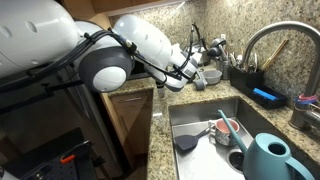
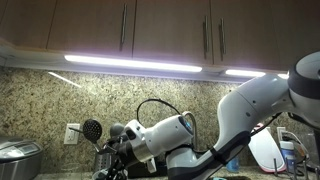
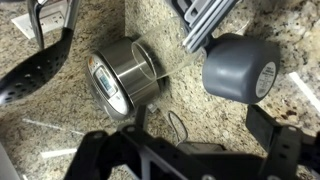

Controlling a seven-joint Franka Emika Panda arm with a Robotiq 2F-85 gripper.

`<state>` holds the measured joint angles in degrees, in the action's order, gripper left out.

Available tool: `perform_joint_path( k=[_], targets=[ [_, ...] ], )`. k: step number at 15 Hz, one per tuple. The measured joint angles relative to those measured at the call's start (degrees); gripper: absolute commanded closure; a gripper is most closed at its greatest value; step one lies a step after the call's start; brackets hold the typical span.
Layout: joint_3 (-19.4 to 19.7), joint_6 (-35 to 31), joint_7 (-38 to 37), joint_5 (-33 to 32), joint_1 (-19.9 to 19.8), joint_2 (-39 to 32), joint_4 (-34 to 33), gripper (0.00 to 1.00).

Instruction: Pick up the grey object above the sink and place it on the counter-top

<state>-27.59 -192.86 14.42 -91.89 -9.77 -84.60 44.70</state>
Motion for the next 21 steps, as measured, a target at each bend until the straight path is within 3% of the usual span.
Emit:
perform_joint_path(
  k=[2, 3, 9, 15, 21],
  targets=[
    [7.20, -4.99, -0.10, 3.75, 3.21, 0.62, -1.03, 0.00],
    [8.75, -5.91, 0.02, 3.52, 4.21, 0.68, -1.53, 0.00],
    [2.65, -5.56, 7.95, -2.45, 5.62, 0.55, -1.46, 0.00],
    [-3.03, -5.53, 15.73, -3.31, 4.58, 0.42, -1.43, 0.00],
    [-14.67, -5.52, 26.51, -8.05, -0.39, -0.14, 1.15, 0.00]
  ],
)
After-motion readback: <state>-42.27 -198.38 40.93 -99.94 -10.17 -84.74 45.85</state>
